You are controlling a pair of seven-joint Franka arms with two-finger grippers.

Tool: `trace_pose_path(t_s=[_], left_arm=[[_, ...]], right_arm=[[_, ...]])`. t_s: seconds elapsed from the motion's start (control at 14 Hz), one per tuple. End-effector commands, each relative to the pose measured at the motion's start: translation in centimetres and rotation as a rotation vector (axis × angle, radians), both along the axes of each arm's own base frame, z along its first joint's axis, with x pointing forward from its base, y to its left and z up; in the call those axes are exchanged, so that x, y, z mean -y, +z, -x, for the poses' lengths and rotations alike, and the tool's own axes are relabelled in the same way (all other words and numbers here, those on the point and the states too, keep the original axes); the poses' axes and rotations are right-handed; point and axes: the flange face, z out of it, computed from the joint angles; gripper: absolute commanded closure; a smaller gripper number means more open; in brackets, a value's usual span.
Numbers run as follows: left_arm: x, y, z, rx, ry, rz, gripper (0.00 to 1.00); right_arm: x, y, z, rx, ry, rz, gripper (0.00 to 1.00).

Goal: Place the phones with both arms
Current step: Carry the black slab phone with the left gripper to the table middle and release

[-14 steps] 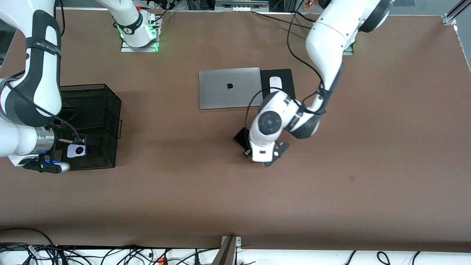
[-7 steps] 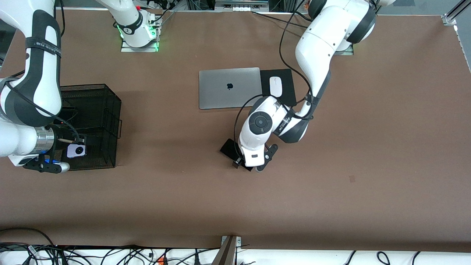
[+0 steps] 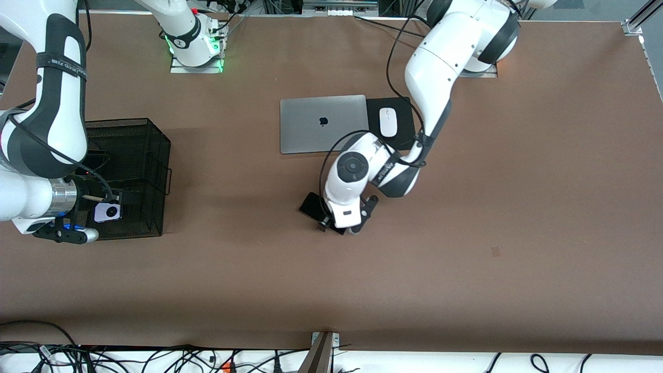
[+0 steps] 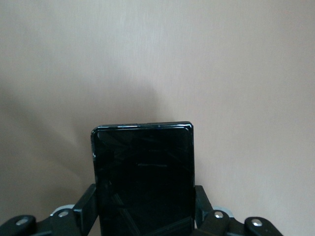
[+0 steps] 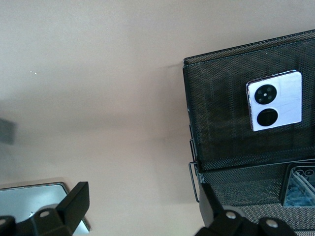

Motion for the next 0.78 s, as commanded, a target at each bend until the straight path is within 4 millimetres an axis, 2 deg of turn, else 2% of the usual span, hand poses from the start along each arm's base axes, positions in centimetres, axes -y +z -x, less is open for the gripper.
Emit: trace_pose_path(t_s=[0.0,0.07,0.14,0.21,0.28,0.5,0.64,0.71], left_arm=[[2.5,0.5,1.4,0.005,0.014,0.017,0.63],[3.0,0.0,1.9,0.001,0.016,0.013,0.61],[3.0,-0.2,1.8,0.012,0.019,0.014,0.49],[2.8,-0.4,1.8,0.016,0.019,0.014,0.12],[2.7,-0.4,1.6,0.022,0.015,0.009,0.00],[1.7,0.0,0.6,0.044,0.021,-0.003,0.00],[0.1,0.9,-0.6,0.056,-0.002,-0.031,0.00],[-0.5,1.1,-0.9,0.047,-0.054,-0.056,0.00]], right_arm=[[-0.3,0.8,0.2,-0.001,-0.007,-0.018,0.01],[-1.1,0.8,0.2,-0.001,0.003,-0.018,0.01],[-1.5,0.8,0.2,-0.002,0.010,-0.017,0.01],[-1.5,0.8,0.2,-0.001,0.010,-0.018,0.01],[-1.7,0.8,0.2,-0.002,0.011,-0.019,0.01],[-2.6,0.8,0.2,-0.003,0.019,-0.017,0.01],[-3.1,0.8,0.2,-0.001,0.023,-0.024,0.01],[-4.1,0.8,0.3,-0.003,0.017,-0.025,0.01]])
